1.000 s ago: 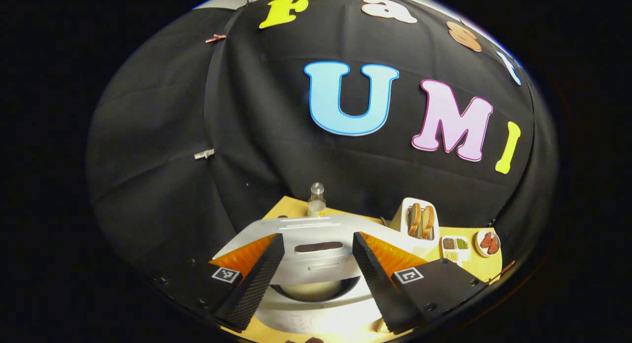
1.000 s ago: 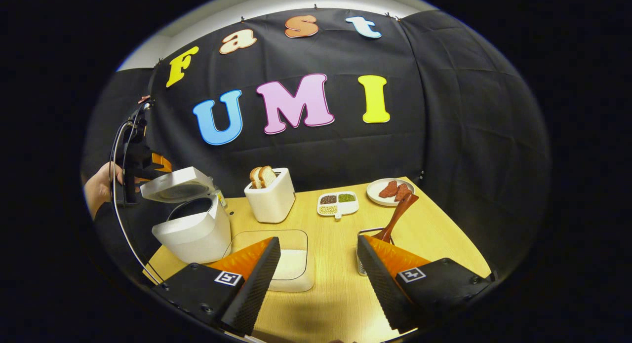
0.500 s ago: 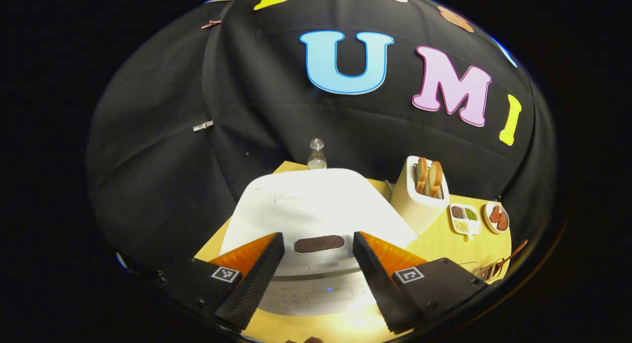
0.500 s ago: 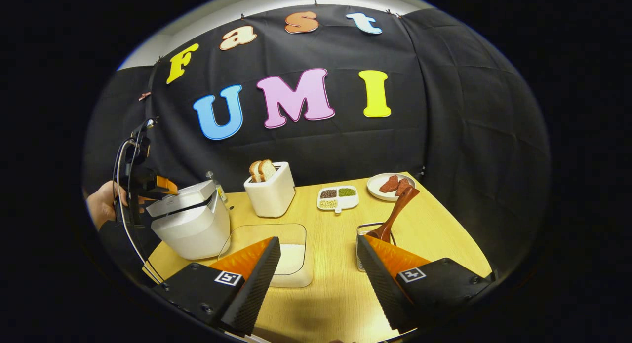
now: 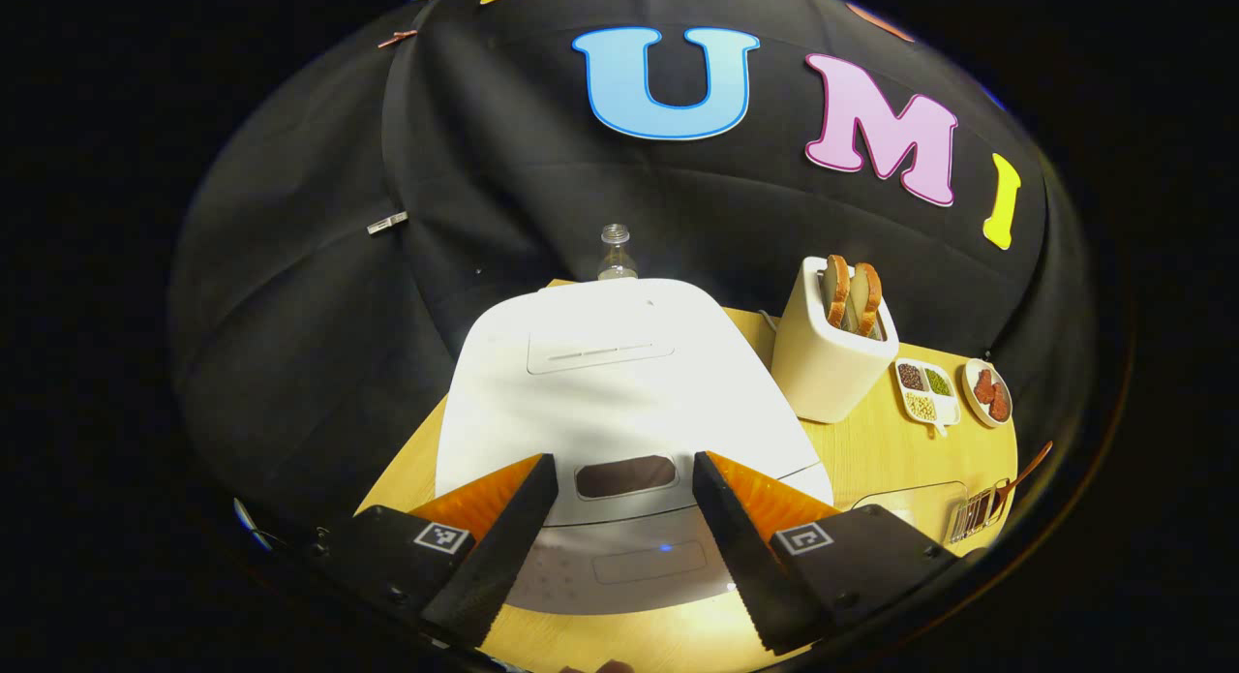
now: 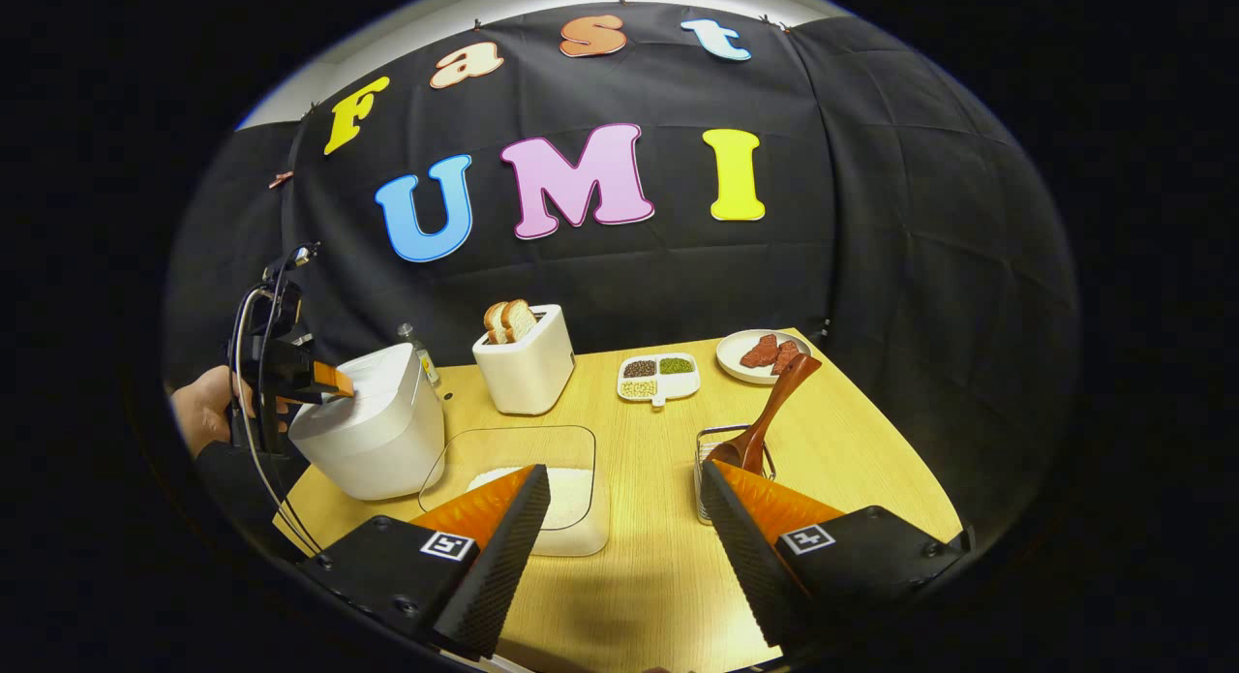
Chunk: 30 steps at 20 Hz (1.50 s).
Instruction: Close the left gripper, press the button to open the rice cooker; take a wooden spoon from the chopstick holder with the right hand, scoop a spoonful of rice and pour it into the rice cooker, then put the wooden spoon back into the chopstick holder.
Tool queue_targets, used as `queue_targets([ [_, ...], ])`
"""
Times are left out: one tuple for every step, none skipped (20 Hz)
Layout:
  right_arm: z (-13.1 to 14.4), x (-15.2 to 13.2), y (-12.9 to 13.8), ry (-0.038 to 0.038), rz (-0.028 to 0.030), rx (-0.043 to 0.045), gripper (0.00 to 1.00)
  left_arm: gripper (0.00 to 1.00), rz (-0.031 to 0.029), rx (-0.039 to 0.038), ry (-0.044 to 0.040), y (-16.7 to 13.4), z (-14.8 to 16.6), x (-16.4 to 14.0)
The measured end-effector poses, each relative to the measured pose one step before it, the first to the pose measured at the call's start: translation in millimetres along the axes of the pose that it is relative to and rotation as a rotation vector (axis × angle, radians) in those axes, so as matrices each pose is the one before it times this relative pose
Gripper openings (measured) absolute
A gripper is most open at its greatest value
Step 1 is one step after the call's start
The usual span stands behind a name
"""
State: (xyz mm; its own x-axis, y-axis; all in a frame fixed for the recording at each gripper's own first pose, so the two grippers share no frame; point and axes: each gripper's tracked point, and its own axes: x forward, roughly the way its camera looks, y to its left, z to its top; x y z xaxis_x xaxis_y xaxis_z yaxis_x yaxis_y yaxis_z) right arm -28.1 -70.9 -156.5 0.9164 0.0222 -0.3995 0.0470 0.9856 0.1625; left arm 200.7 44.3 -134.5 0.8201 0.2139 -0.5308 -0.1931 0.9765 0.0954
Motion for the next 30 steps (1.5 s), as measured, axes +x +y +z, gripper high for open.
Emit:
queue_targets([
  [-1.05, 0.82, 1.2, 0.0031, 0.00274, -0.00092, 0.98, 1.0, 0.00012, -0.00138, -0.0066, -0.6, -0.15, 0.52],
  [0.0, 0.45, 0.73, 0.0003, 0.00199, -0.00097, 0.98, 1.0, -0.00097, -0.00421, -0.00269, -1.13, 0.95, 0.67],
  [0.7, 0.67, 0.2, -0.00365, 0.00019, -0.00031, 0.99, 1.0, -0.00104, -0.00058, 0.00184, -0.12, -1.24, -0.26],
  [1.62, 0.3, 0.28, -0.00407, 0.00028, 0.00048, 0.99, 1.0, -0.00464, 0.00979, 0.00386, -0.49, -0.92, 0.11],
  [0.99, 0.62, 0.85, -0.00304, 0.00176, 0.00248, 0.99, 1.0, -0.00783, 0.01122, -0.00109, -0.7, 0.65, -0.42],
  [0.61, 0.86, 0.83, -0.00184, 0.00214, 0.00308, 0.99, 1.0, -0.00628, 0.01114, -0.00455, -0.26, 1.34, 0.38],
  [1.18, 1.06, 0.11, -0.00371, 0.00076, 0.0022, 0.99, 1.0, -0.0097, 0.01257, -0.00993, -0.94, 1.22, -0.42],
  [2.1, 0.96, 0.54, -0.00464, 0.00113, 0.00174, 0.99, 1.0, -0.02077, 0.013, -0.01505, -2.45, 2.31, -0.98],
  [3.09, 1.54, 1.27, -0.00731, 0.00211, 0.00162, 0.99, 0.99, -0.01681, 0.00979, -0.00968, -2.01, 1.11, -4.41],
  [3.68, 1.36, 1.86, -0.00873, 0.00333, -0.00364, 0.99, 0.99, -0.0128, -0.00039, -0.01973, -1.22, 3.35, -6.12],
  [4.22, 2.27, 1.01, -0.00761, 0.0016, -0.00698, 0.99, 0.97, -0.01102, -0.00389, -0.03562, -0.64, 10.45, -9.12],
  [4.62, 2.83, 1.88, -0.00819, 0.00476, -0.00705, 0.99, 0.96, -0.00872, -0.00282, -0.04714, -1.87, 12.46, -10.31],
  [6.87, 2.77, 3.16, -0.01116, 0.00518, -0.00845, 0.99, 0.96, -0.00601, -0.003, -0.04734, -3.04, 10.34, -9.94],
  [9.63, 2.86, 0.88, -0.0165, 0.00087, -0.00967, 0.99, 0.96, -0.00887, -0.00333, -0.0484, -3.16, 12.08, -11.85],
  [11.54, 2.76, 0.54, -0.02266, -0.0006, -0.00656, 0.99, 0.96, -0.01407, -0.00123, -0.04459, -4.14, 11.68, -13.5],
  [13.01, 2.3, 0.24, -0.02361, -0.00035, -0.0005, 0.99, 0.96, -0.0156, 0.00106, -0.04205, -5.64, 10.32, -13.32],
  [12.48, 2.02, 1.6, -0.02256, 0.00086, 0.00539, 0.99, 0.96, -0.01525, 0.00389, -0.03793, -3.86, 9.59, -14.43],
  [13.35, 1.2, 1.17, -0.02392, 0.00165, 0.00533, 0.99, 0.96, -0.01175, 0.00663, -0.03489, -4.05, 8.39, -13.69],
  [13.21, -0.85, -0.77, -0.02373, -0.00275, 0.00037, 0.99, 0.96, -0.01131, 0.00775, -0.03534, -3.4, 8.09, -15.46],
  [12.23, -1.48, -2.09, -0.02142, -0.00748, -0.0041, 0.98, 0.96, -0.00689, 0.00465, -0.02672, -2.38, 6.54, -12.69],
  [10.73, -2.23, -1.76, -0.01904, -0.00732, -0.00434, 0.98, 0.96, -0.01266, -0.00048, -0.02141, 1.57, 8.05, -26.89],
  [10.09, -3.34, -1.54, -0.0163, -0.00744, -0.00333, 0.98, 0.96, -0.01027, -0.01648, -0.00949, -3.88, 2.82, -13.27],
  [9.77, -4.76, -2.18, -0.01408, -0.00732, -0.00406, 0.98, 0.96, -0.02045, -0.0265, 0.00113, -4.68, 0.04, -11.56],
  [8.04, -5.85, -3.28, -0.0109, -0.01137, -0.00582, 0.98, 0.96, -0.01702, -0.02892, 0.00708, -3.72, -1.4, -11.7],
  [6.66, -7.1, -3.4, -0.0071, -0.00967, -0.00963, 0.98, 0.96, -0.00987, -0.02204, 0.00554, 1.18, -0.11, -10.41],
  [6.39, -7.9, -5.03, -0.00733, -0.01588, -0.01008, 0.98, 0.96, -0.00349, -0.01588, -0.00136, 3.0, 1.12, -10.4],
  [7.03, -8.34, -5.12, -0.0106, -0.01764, -0.00879, 0.98, 0.96, -0.00273, -0.00664, -0.00802, 4.94, 1.82, -8.43],
  [5.67, -8.85, -4.16, -0.00893, -0.01586, -0.00315, 0.98, 0.96, 0.01037, -0.00053, -0.00138, 7.35, 1.9, -9.62],
  [3.28, -8.66, -2.02, -0.00123, -0.01311, -0.00035, 0.98, 0.95, 0.0049, 0.0092, -0.00012, 8.47, -0.78, -6.99],
  [2.81, -8.66, -2.12, -0.00277, -0.01654, -0.00237, 0.98, 0.95, 0.00633, 0.01058, -0.00927, 6.82, 2.11, -6.66],
])
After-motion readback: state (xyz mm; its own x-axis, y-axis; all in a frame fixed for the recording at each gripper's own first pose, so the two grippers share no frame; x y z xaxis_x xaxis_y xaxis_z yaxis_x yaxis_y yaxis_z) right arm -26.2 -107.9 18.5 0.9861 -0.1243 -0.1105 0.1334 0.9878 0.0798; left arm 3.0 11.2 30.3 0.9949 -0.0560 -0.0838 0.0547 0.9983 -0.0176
